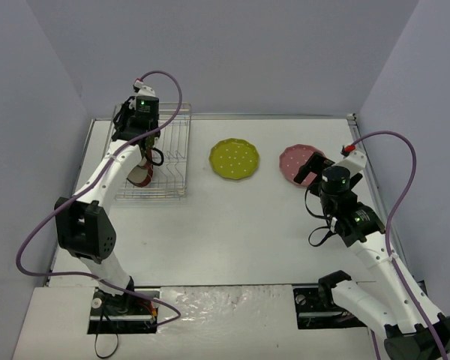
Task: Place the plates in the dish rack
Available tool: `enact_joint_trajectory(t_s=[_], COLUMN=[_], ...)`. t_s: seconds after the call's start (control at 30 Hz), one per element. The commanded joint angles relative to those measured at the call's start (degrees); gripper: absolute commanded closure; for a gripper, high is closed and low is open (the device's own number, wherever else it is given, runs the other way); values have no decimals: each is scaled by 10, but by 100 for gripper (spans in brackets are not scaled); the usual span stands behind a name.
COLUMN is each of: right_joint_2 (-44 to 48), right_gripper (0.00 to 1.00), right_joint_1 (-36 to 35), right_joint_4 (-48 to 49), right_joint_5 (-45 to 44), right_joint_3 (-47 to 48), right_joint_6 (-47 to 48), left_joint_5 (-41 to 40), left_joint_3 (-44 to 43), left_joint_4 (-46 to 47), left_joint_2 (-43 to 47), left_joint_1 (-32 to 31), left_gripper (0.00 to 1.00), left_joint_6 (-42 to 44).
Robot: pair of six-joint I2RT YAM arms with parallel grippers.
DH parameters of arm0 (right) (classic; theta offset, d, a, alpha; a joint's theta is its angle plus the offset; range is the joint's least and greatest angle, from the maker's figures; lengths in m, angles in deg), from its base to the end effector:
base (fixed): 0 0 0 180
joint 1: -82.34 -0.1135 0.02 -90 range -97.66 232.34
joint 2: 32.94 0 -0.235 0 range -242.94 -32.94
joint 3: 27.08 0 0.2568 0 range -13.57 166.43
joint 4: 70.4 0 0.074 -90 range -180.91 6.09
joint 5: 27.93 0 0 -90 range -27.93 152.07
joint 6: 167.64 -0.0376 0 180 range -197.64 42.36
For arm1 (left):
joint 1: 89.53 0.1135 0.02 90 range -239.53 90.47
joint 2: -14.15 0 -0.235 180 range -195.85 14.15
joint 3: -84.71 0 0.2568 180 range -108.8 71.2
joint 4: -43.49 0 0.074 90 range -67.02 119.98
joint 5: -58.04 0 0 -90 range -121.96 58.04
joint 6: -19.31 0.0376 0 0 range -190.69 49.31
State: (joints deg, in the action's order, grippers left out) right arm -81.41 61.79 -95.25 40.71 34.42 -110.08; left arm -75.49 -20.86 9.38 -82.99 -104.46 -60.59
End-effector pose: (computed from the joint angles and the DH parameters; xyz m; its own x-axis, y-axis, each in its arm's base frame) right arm 0.2118 0.0648 0.3250 -0.1582 0.4742 -0.8661 0.1087 0.8802 0.4621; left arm 0.3878 -0.0766 0.3404 -0.4846 0.2608 -0.8349 -0.3331 0.8275 0.4519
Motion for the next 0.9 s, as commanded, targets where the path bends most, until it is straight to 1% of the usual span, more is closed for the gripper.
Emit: enact_joint_trajectory(t_s=[0.0, 0.2, 0.53, 0.87], right_joint_2=[6, 8, 5, 1], right_gripper=[0, 0, 0, 0], right_joint_1=[2, 2, 2, 2], right_joint_4=[34, 33, 34, 36], right_joint_5=[0, 0, 1, 2], right_joint_3=[0, -2, -4, -3], right_joint_6=[-8, -8, -8, -9], left_joint_5=[-75, -83, -92, -114], left_joint_3=[-3, 7, 6, 24], left_joint_4=[57, 69, 63, 102], left_joint_2=[42, 41, 33, 34], left_joint_1=[4, -1, 0, 2], left_gripper=[100, 100, 100, 100], left_joint_6=[50, 61, 57, 80])
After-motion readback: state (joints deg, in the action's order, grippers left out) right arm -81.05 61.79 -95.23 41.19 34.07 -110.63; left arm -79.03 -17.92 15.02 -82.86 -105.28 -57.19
